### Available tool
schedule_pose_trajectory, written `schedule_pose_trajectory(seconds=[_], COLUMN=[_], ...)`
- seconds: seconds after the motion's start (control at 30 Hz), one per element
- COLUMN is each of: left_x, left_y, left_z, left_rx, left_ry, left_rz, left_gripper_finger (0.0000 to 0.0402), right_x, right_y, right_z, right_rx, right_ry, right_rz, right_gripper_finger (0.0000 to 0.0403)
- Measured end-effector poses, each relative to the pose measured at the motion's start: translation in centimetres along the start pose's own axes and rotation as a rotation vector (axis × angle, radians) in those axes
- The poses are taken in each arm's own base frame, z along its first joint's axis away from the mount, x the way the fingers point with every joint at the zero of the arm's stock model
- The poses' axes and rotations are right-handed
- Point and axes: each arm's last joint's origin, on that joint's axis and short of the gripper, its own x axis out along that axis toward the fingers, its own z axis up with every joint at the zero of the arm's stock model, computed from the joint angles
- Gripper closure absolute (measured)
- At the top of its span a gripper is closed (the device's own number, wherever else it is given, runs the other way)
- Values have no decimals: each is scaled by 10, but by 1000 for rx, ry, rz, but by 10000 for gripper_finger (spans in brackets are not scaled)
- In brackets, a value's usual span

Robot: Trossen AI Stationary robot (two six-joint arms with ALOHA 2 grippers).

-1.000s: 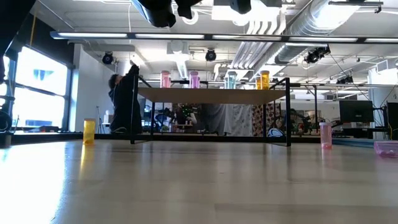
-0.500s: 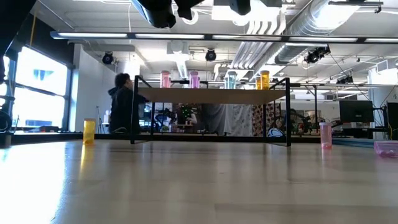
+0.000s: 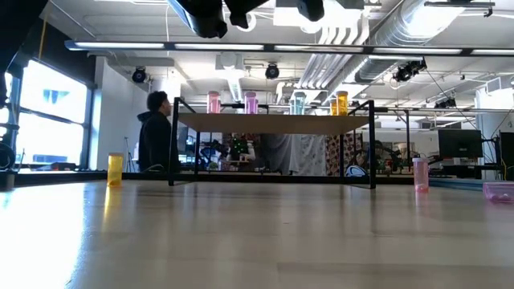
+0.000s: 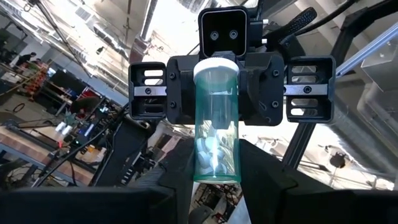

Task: Pick and place medicine bottles onto shelf by color
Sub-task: Put the blue pill bottle aligned with the other blue pill bottles on the shelf

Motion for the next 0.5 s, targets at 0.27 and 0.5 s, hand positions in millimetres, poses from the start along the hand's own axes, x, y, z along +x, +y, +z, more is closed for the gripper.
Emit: schedule_pose_trajectory(seconds=[0.27,0.5], left_x=[0,0], left_y=[1,3], left_z=[-1,-5], left_rx=[42,53], left_ry=[11,61], left_rz=[3,16], left_gripper_finger=[268,222], right_x=[0,0], right_y=[0,-1], right_z=[0,0], right_rx=[2,2], right_ry=[2,0], right_rz=[-2,-9], right_gripper_finger=[285,286])
